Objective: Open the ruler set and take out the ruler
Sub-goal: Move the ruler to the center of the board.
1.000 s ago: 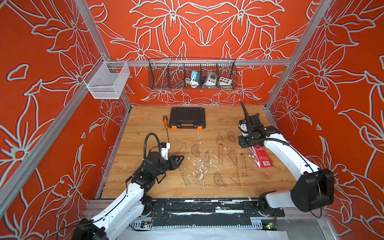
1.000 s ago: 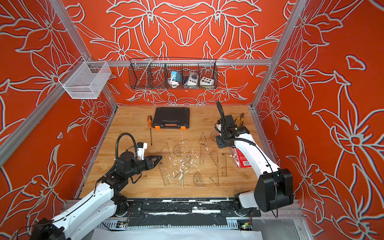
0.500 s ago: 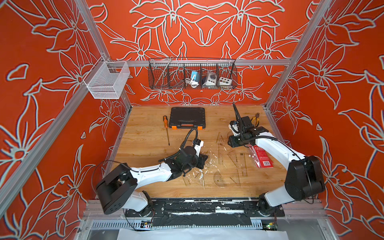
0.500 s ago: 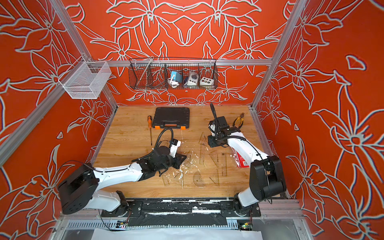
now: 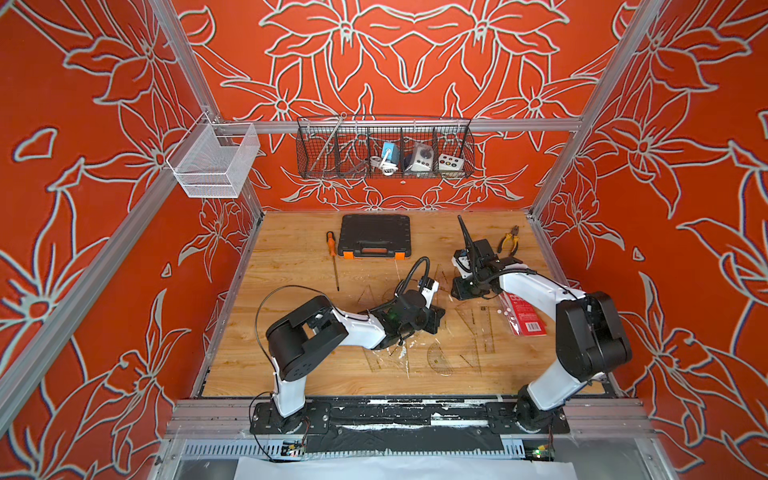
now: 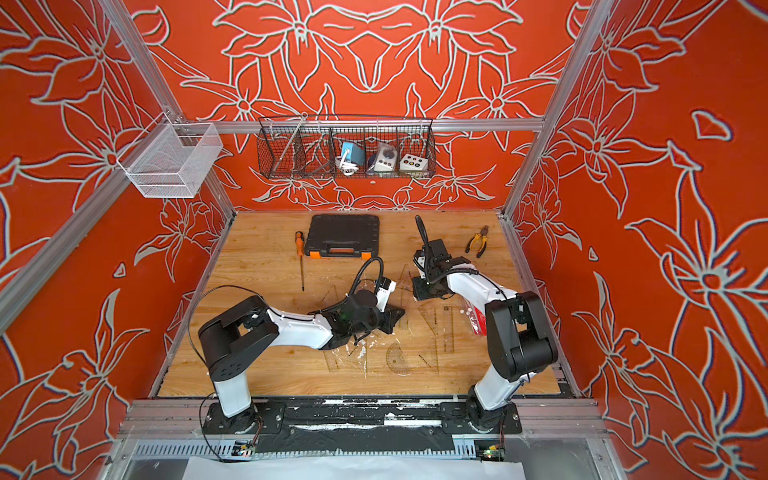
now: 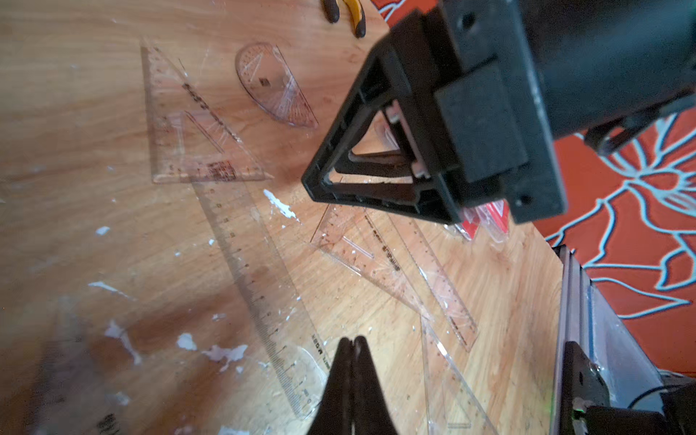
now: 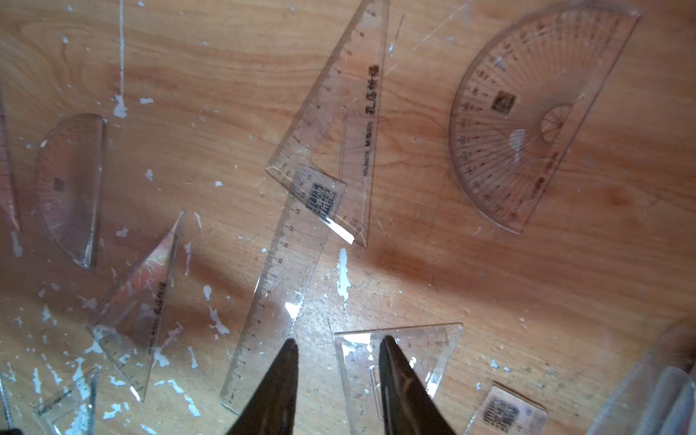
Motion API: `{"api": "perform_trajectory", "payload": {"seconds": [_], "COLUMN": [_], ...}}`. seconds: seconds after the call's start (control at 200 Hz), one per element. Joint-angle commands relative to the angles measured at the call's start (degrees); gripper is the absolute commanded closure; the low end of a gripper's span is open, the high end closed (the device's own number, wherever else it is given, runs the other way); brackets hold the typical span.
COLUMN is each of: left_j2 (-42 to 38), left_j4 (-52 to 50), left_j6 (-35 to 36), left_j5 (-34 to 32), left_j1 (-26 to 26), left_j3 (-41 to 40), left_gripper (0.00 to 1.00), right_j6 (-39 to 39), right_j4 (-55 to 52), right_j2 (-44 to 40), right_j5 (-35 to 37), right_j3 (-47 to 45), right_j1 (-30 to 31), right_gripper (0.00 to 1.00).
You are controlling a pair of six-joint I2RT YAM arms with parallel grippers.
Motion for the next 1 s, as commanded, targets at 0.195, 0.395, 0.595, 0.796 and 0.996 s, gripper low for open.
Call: {"api": "perform_trajectory", "payload": {"seconds": [0.195, 0.395, 0.595, 0.796, 0.996], "left_j2": [6.0, 8.4, 10.1, 11.3, 11.9], "left_j4": [-2.2, -3.7, -6.7, -6.6, -5.2], "left_j6": [-0.6, -2.7, -4.1, -5.7, -7.2], "left_j5": [-1.1, -2.4, -2.8, -2.2, -0.7], "left_j1": [-1.1, -1.1, -1.1, -1.0, -0.8], "left_j3": [5.9, 6.4, 7.8, 7.3, 6.0], "left_gripper": [1.0, 1.0, 1.0, 1.0, 1.0], "right_j6": [0.0, 0.1, 0.2, 0.6, 0.2], "right_j4": [3.1, 4.4, 3.5, 2.4, 0.8], "right_j2": [3.4, 5.5, 8.1, 11.2, 16.9], "right_j5": [4.2, 6.8, 9.5, 11.7, 14.1], "right_j3": [-1.4, -0.7, 1.6, 5.2, 12.3], "right_j1": [1.0, 2.2, 3.6, 4.4, 4.5], "right_gripper": [0.63, 0.64, 0.64, 0.64, 0.64]}}
